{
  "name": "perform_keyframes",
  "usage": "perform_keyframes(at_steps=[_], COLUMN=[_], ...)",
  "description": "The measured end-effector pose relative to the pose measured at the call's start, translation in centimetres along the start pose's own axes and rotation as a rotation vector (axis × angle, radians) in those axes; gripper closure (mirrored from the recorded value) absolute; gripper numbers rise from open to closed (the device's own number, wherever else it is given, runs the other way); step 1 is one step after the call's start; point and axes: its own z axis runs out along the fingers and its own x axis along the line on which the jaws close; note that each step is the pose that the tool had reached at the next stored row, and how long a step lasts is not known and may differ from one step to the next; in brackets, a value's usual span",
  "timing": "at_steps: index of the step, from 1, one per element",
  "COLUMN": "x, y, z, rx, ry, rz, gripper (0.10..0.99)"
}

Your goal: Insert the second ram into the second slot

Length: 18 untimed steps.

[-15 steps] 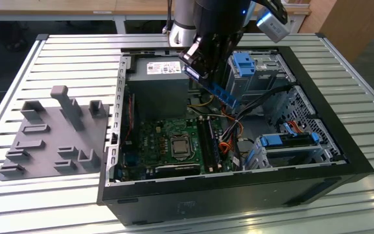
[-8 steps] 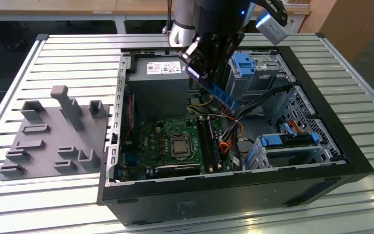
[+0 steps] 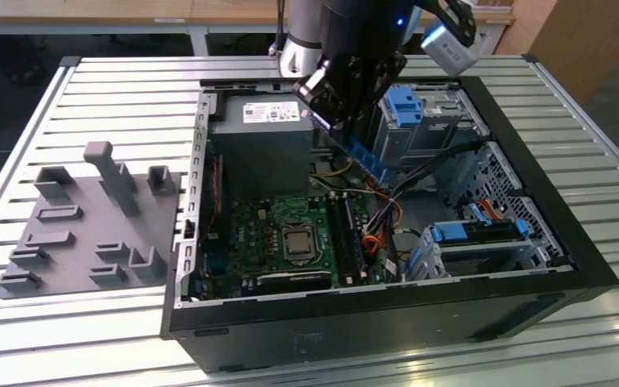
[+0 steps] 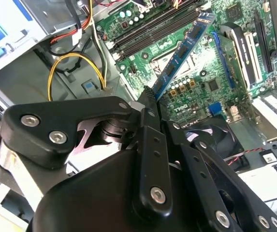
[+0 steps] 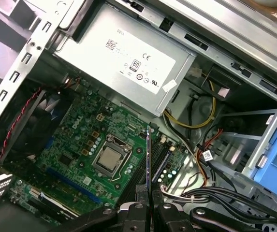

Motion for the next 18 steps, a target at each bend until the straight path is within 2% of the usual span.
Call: perform_keyframes(at_steps=[18], x=[0.0], y=[0.0], z=[0.07], rx=[0.002], ry=[-0.0045], rz=[0.118], gripper=[0.949])
